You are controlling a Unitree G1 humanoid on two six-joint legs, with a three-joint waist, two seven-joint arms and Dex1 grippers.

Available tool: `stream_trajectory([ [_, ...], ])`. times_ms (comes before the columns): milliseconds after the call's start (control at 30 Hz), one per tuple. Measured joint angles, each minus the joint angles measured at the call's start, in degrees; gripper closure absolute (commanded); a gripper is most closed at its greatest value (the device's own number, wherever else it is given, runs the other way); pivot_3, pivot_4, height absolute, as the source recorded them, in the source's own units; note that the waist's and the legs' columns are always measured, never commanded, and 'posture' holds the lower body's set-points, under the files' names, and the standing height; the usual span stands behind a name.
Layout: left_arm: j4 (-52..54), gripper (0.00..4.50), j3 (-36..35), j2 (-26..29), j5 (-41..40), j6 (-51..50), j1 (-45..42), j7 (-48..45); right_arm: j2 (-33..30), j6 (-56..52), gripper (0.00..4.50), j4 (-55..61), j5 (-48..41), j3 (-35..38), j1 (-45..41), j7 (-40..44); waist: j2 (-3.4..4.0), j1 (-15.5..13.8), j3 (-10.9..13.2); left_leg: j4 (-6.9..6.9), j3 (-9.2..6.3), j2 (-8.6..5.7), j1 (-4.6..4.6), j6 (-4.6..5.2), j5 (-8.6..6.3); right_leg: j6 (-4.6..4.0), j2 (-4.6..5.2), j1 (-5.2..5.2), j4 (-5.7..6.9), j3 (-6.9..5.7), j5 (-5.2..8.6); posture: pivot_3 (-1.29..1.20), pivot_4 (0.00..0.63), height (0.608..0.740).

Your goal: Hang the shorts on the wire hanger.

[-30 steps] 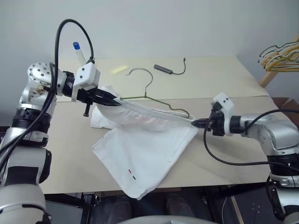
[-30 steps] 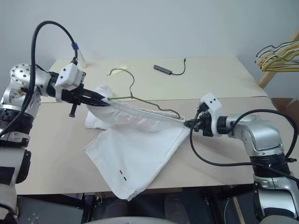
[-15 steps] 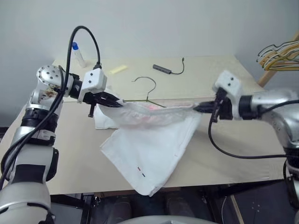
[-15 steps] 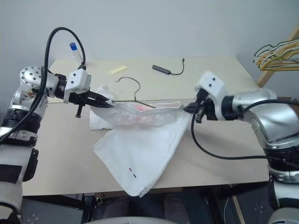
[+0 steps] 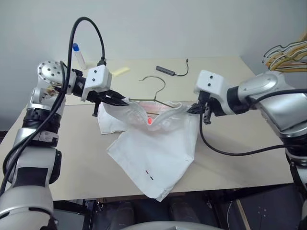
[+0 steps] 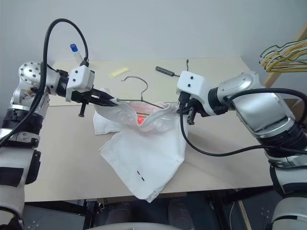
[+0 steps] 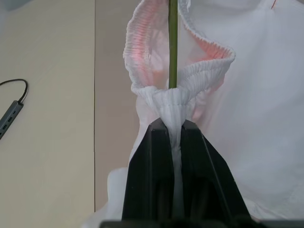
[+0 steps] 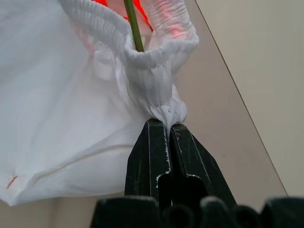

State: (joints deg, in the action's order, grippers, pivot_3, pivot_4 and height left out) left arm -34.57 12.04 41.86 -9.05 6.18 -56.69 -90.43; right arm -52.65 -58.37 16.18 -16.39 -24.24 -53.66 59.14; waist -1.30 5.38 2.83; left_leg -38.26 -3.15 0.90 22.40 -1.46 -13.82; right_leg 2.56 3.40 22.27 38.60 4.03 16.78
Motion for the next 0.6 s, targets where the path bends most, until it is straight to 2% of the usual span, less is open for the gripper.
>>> stream_trajectory([
  [100,0.05,4.50,-0.65,-0.05,-0.09,-0.36,1.24,0.10,0.79,4.85,4.41,0.05,1.21,0.05,0.39,0.56,0.00,0.14,0.00,0.00,-0.01,0.01,0.00,0.00,0.00,0.00,0.00,0.01,0.02,-0.01,0.00,-0.06,0.000,0.740],
  [133,0.05,4.50,-0.78,-0.06,-0.14,-0.61,1.31,0.08,0.96,5.85,4.22,0.05,1.61,0.05,0.55,0.64,0.00,0.15,0.00,0.00,-0.01,0.00,0.00,0.00,0.00,0.00,0.00,0.01,0.03,-0.01,0.00,-0.06,0.000,0.740],
  [233,1.27,4.50,-1.57,-0.20,-0.28,-1.38,1.66,0.09,0.60,10.63,3.48,0.27,4.04,0.02,2.60,1.07,0.00,0.09,0.00,0.00,-0.01,-0.01,0.00,0.00,0.00,0.00,0.00,0.01,0.04,-0.01,0.00,-0.06,0.000,0.740],
  [367,2.15,4.50,-1.96,-0.21,-0.19,-1.38,2.68,0.22,0.89,13.31,2.08,-0.12,4.83,0.24,4.47,1.98,0.00,0.15,0.00,0.00,-0.02,0.00,-0.03,0.00,0.00,0.00,0.00,0.01,0.06,-0.01,0.00,-0.06,0.000,0.740],
  [600,2.81,4.50,-2.01,-0.26,-0.21,-1.52,3.19,0.15,3.86,15.60,2.08,-3.50,5.09,0.80,5.78,1.73,0.00,0.28,0.00,0.00,-0.01,0.00,-0.06,0.00,0.00,0.00,-0.01,0.00,0.12,0.00,0.00,-0.06,0.000,0.740],
])
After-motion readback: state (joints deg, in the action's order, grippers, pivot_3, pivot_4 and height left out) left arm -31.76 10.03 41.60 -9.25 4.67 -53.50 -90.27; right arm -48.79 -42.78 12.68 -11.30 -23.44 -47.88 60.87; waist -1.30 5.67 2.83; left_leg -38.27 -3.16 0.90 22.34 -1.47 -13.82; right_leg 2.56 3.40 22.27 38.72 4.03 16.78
